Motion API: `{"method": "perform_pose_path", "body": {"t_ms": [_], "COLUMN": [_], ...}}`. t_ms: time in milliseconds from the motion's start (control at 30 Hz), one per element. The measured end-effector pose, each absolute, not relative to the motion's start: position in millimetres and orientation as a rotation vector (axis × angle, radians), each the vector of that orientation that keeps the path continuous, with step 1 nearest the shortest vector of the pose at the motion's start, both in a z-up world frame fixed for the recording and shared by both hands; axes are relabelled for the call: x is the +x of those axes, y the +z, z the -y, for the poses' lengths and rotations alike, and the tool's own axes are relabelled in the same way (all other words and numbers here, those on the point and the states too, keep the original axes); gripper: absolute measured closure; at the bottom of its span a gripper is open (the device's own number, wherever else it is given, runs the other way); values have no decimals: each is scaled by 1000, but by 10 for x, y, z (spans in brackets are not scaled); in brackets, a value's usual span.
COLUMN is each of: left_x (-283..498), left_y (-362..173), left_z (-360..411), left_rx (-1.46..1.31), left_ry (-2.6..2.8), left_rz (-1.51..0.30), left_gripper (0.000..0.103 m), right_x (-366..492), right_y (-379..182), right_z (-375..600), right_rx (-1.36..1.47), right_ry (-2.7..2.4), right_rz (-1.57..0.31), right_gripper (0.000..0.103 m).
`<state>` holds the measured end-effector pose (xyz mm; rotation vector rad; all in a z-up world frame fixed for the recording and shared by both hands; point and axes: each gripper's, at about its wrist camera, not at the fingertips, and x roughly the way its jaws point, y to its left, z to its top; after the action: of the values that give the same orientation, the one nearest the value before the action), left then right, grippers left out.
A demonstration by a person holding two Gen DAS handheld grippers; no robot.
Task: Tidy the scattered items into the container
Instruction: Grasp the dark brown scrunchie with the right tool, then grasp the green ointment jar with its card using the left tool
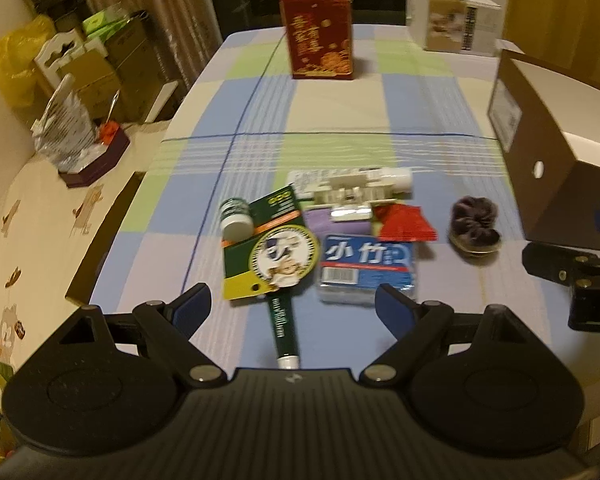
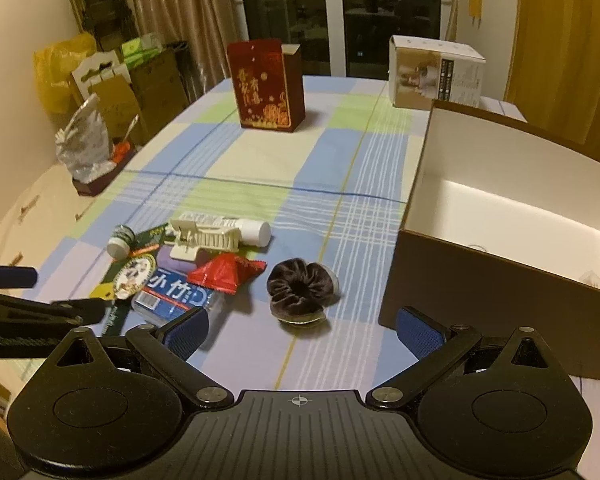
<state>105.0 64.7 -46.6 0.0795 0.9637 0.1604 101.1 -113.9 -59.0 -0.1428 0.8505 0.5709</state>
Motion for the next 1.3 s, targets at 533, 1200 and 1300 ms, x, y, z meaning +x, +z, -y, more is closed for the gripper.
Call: {"method": "perform_pose_path", "body": {"t_ms": [533, 1200, 1300], "left_x": [1245, 1612, 1717], "left_y": [-759, -812, -834], "left_z": [-955, -1306, -1316], "left_rx": [9, -30, -31], "left_ry": [172, 184, 173], "left_rz": [-1024, -984, -980], "left_gripper": [17, 23, 28], "right_x": [1259, 1593, 1569], "right_y": [-1007, -1330, -1321], "right_z": [855, 578, 557], "right_rx": [-191, -272, -285], "right_ry": [570, 535, 536], "right_rz": [-875, -890, -897], "right_gripper": [19, 65, 73]}}
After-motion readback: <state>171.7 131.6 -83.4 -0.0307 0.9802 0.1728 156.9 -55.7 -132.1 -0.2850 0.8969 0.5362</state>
